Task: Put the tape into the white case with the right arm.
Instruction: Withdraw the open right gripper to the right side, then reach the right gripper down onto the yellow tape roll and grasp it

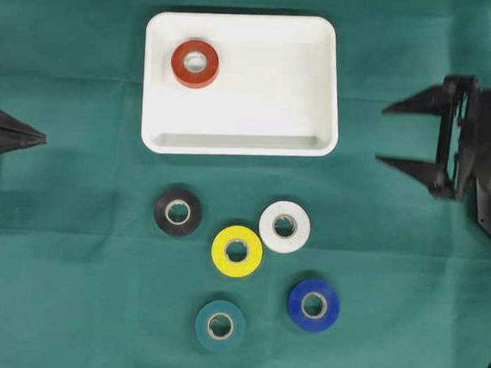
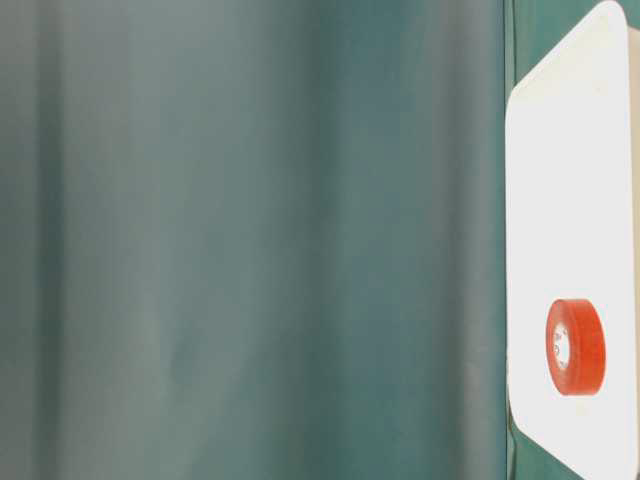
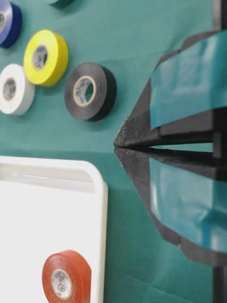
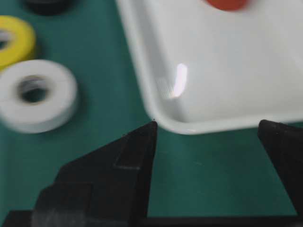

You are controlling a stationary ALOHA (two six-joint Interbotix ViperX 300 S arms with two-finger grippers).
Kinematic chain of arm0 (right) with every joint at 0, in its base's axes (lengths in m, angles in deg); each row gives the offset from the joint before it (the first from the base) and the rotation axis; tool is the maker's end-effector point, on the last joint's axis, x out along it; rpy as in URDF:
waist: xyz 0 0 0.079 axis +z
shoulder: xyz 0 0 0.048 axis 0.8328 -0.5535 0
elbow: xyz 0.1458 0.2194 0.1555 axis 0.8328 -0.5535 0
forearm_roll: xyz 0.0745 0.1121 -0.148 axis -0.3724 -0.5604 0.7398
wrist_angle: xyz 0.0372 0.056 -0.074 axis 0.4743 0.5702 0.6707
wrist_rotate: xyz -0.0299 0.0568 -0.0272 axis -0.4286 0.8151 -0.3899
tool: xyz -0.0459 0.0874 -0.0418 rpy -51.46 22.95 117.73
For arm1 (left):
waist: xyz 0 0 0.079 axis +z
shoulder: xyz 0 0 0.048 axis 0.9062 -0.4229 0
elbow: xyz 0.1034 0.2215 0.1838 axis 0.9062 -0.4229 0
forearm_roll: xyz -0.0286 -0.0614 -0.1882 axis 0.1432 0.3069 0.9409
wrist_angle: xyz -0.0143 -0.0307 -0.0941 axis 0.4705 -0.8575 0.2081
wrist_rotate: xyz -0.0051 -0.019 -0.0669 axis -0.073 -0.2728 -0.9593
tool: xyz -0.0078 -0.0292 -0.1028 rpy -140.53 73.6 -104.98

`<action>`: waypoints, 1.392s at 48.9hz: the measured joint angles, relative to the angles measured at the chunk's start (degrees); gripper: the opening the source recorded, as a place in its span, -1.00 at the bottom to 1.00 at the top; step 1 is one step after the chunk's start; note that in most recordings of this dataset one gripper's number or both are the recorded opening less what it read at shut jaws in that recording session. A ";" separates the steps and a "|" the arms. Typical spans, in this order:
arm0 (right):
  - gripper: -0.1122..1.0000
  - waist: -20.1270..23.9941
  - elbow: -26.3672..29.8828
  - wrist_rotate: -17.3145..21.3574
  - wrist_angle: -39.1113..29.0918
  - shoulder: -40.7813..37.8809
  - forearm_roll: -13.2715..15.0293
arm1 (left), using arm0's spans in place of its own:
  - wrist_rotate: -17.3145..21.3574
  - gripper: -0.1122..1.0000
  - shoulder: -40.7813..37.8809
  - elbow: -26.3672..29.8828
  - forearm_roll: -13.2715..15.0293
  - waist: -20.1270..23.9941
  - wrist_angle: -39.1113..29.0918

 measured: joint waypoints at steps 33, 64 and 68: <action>0.21 17.67 -5.36 -0.09 -6.68 8.79 0.00 | 0.00 -0.79 0.00 0.00 0.00 0.09 0.00; 0.21 21.88 -3.08 0.00 -6.77 3.34 -0.09 | 0.00 -0.79 0.00 0.00 0.00 0.00 0.00; 0.21 22.94 -1.41 -0.09 -6.68 -0.09 0.00 | 0.00 -0.79 0.00 0.00 0.00 0.00 0.00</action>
